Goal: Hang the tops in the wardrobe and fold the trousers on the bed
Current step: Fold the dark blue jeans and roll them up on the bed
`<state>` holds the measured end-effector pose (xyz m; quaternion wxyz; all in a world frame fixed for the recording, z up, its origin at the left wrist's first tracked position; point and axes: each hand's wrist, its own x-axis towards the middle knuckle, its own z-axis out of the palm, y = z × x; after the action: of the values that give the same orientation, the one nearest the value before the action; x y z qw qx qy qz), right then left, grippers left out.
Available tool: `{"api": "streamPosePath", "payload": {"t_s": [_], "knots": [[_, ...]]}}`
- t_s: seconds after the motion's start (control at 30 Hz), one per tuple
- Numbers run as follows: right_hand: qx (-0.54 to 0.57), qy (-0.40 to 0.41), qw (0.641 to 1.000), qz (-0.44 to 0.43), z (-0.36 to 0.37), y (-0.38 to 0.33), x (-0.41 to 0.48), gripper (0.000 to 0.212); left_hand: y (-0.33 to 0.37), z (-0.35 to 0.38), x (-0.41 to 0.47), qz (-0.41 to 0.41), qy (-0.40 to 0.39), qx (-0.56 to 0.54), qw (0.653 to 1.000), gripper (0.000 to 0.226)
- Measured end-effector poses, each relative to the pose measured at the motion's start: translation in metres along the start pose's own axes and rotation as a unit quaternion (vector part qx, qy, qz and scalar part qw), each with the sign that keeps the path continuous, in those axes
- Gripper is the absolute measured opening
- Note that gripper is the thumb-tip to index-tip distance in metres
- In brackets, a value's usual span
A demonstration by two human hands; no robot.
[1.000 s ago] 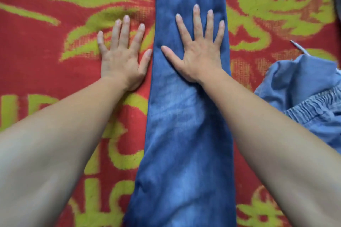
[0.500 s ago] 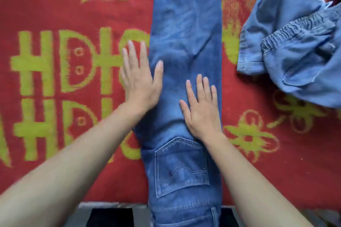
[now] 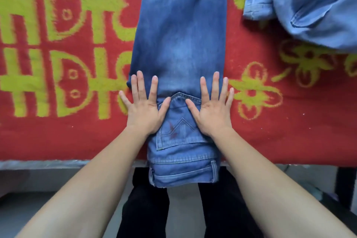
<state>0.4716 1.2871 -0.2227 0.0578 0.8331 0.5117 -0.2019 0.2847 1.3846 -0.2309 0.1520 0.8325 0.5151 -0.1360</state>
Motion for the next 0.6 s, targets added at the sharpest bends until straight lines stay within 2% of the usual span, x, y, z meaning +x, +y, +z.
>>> {"api": "streamPosePath", "payload": {"t_s": [0.17, 0.3, 0.37, 0.43, 0.47, 0.53, 0.6], "knots": [[0.023, 0.001, 0.999, 0.030, 0.003, -0.001, -0.039, 0.081, 0.005, -0.007, -0.036, -0.017, 0.067, -0.082, 0.994, 0.085], [0.115, -0.015, 0.983, 0.140, 0.026, -0.007, -0.136, 0.091, 0.020, 0.011, -0.134, -0.170, 0.004, -0.197, 0.966, 0.104], [0.180, 0.000, 0.967, 0.182, 0.034, -0.017, -0.176, 0.091, 0.023, 0.013, -0.161, -0.219, -0.035, -0.224, 0.949, 0.105], [0.287, 0.025, 0.927, 0.238, 0.038, -0.030, -0.197, 0.090, 0.019, 0.014, -0.169, -0.215, -0.082, -0.258, 0.939, 0.089], [0.344, 0.028, 0.898, 0.273, 0.037, -0.035, -0.201, 0.091, 0.015, 0.016, -0.171, -0.217, -0.102, -0.314, 0.919, 0.081], [0.440, 0.020, 0.832, 0.338, 0.032, -0.033, -0.203, 0.087, 0.005, 0.015, -0.175, -0.227, -0.157, -0.442, 0.854, 0.072], [0.542, -0.008, 0.757, 0.364, 0.022, -0.023, -0.202, 0.058, -0.005, 0.008, -0.177, -0.217, -0.193, -0.476, 0.830, 0.068]]}}
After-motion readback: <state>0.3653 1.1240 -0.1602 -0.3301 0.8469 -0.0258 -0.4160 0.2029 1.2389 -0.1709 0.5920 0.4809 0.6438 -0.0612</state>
